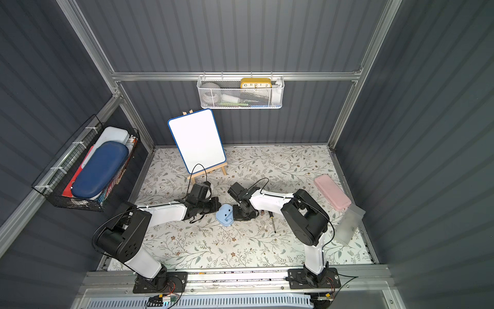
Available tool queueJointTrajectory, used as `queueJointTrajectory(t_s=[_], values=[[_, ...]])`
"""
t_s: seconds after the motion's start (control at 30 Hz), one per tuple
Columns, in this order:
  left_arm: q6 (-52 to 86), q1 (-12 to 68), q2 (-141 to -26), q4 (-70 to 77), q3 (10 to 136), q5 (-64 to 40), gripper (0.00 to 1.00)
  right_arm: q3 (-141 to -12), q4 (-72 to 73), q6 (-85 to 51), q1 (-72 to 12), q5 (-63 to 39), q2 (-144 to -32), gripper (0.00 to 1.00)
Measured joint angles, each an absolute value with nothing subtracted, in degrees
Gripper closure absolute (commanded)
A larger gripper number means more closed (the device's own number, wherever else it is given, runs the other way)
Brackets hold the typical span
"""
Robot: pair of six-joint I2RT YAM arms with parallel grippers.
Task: Remove the battery from the alarm
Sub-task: Adjust the alarm at the center of the board.
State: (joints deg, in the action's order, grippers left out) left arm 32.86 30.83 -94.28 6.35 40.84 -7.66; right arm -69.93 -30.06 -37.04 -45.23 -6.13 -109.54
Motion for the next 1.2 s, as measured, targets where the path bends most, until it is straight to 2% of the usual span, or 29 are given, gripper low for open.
queueJointTrajectory(t_s=[0.23,0.7,1.2], values=[[35.9,36.3,-88.2,4.4,37.4,-7.2,1.0,-71.9,-29.9,-36.6,-44.4,-6.3,-110.9,1.0],[39.4,36.4,-83.2,1.2,33.0,-5.9,1.0,-65.5,-31.4,-36.2,-43.7,-2.2,-104.6,1.0],[40.9,38.5,-80.1,0.0,29.9,-6.4,1.0,-62.0,-28.9,-38.4,-47.4,-7.6,-103.7,1.0]])
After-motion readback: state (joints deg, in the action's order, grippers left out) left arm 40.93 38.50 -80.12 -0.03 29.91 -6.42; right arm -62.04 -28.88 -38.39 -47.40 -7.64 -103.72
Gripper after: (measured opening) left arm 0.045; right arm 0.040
